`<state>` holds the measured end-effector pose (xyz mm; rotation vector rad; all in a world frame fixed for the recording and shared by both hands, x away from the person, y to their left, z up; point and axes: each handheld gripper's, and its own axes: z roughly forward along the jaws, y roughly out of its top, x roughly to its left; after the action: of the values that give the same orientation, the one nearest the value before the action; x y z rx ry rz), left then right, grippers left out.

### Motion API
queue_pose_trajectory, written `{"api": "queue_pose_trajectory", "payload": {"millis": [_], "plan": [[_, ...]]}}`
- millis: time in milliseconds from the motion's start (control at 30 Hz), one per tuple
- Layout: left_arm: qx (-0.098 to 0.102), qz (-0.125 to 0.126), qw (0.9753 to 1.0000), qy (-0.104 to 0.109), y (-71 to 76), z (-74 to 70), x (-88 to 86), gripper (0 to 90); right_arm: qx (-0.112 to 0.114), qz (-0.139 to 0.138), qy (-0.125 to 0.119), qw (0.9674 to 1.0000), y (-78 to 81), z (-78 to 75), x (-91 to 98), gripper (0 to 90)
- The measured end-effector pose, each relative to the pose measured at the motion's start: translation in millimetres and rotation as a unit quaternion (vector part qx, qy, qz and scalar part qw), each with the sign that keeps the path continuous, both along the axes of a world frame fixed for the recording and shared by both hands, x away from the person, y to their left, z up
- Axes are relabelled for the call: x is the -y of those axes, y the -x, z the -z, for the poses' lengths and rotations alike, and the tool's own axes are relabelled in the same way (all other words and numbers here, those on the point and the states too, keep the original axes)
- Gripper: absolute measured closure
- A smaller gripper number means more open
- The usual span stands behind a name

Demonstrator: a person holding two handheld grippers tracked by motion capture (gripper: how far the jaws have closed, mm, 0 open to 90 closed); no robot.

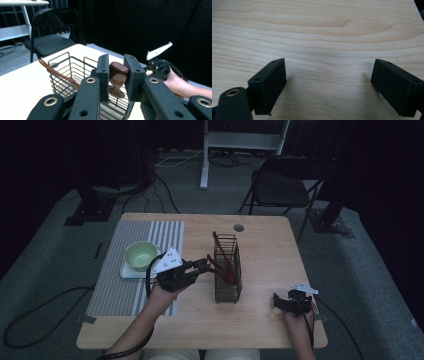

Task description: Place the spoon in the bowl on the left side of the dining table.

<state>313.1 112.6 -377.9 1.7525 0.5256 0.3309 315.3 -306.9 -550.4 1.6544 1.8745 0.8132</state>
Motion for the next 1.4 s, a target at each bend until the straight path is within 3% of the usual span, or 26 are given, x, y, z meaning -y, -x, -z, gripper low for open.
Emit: {"api": "queue_pose_trajectory", "payload": {"millis": [300,500,867,1200,1400], "plan": [[0.018,-0.023,0.9994,0.017,2.7,-18.1,-17.2,75.8,0.000,0.000,0.000,1.0000,-0.1,0.0,-0.1,12.3],[0.020,-0.030,0.9987,0.036,3.0,-28.3,-30.1,75.8,0.000,-0.001,0.001,1.0000,-0.1,0.0,0.0,12.2],[0.043,-0.061,0.9963,0.042,8.5,-41.7,-50.6,75.8,-0.001,0.000,0.000,1.0000,-0.1,0.0,-0.2,12.2],[0.058,-0.107,0.9916,0.044,15.6,-50.3,-83.8,75.8,-0.001,0.000,0.000,1.0000,-0.1,0.0,-0.2,12.2],[0.056,-0.143,0.9871,0.044,14.6,-43.3,-105.3,75.8,0.000,0.000,0.000,1.0000,-0.1,0.1,-0.1,12.3]]}}
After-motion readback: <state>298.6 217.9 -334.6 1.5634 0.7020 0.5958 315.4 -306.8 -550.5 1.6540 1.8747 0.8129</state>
